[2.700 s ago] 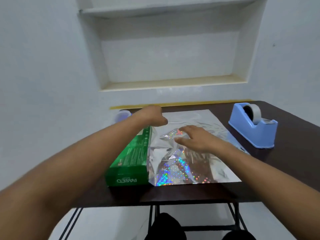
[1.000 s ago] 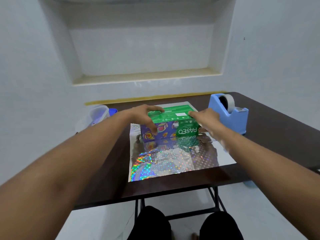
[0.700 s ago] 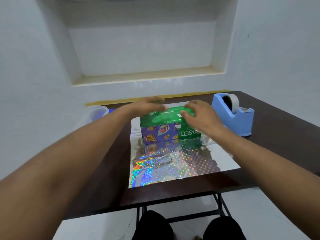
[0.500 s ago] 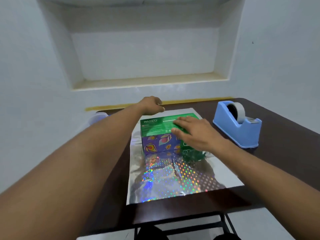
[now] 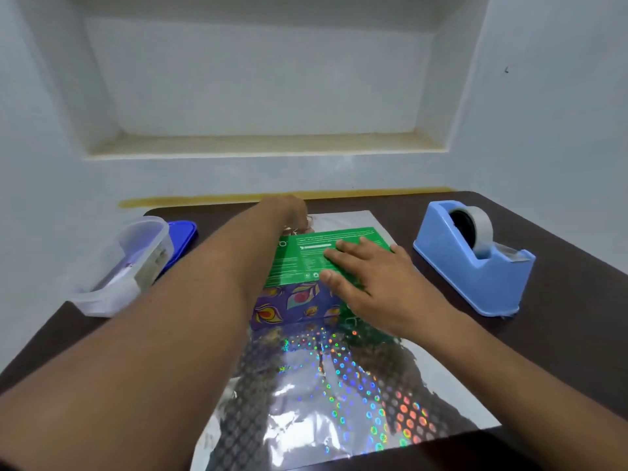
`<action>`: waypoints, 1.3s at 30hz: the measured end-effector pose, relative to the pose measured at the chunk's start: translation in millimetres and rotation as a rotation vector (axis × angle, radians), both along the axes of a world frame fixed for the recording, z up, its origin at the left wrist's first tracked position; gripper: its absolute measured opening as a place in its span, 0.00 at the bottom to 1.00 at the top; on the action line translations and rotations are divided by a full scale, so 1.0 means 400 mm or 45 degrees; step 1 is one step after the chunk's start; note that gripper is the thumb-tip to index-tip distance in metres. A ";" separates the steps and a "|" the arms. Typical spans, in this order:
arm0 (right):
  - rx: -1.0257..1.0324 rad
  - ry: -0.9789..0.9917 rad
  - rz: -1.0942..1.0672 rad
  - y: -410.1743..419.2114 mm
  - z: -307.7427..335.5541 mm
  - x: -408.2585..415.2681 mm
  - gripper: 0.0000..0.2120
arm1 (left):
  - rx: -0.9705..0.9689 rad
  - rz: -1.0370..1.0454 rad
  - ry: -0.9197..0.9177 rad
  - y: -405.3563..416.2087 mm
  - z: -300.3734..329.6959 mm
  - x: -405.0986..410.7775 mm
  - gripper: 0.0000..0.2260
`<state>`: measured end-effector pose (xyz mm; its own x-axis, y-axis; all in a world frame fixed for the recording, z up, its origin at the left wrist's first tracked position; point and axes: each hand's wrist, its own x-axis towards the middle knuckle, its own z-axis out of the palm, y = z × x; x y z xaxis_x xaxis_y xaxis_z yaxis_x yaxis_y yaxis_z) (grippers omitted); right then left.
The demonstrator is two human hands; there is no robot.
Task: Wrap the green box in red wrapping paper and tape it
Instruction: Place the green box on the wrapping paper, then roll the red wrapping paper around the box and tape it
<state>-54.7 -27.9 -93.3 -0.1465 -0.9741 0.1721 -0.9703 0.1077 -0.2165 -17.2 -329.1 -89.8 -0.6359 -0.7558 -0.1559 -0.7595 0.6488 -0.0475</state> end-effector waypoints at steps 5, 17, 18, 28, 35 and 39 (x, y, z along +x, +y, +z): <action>0.029 -0.037 -0.015 -0.006 0.030 0.005 0.39 | -0.016 -0.063 0.297 -0.017 0.007 -0.012 0.13; -0.215 0.172 -0.105 -0.202 0.222 -0.098 0.38 | -0.191 -0.642 0.932 0.172 0.157 0.167 0.12; -0.121 0.235 -0.086 -0.213 0.233 -0.108 0.40 | -0.252 -0.668 0.927 0.191 0.166 0.187 0.15; -0.102 0.421 0.044 -0.125 0.227 -0.118 0.18 | -0.253 -0.458 0.366 0.249 0.212 0.316 0.15; -0.112 0.554 0.069 -0.016 0.171 -0.133 0.10 | -0.252 -0.567 0.299 0.336 0.182 0.400 0.14; -0.096 0.512 0.064 0.031 0.124 -0.142 0.10 | -0.314 -0.592 0.303 0.382 0.145 0.455 0.18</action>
<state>-111.7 -15.6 -43.6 -0.0058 -0.9607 0.2775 -0.9828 0.0567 0.1756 164.8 -176.4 -31.6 -0.9060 -0.3844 0.1775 -0.4054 0.9084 -0.1022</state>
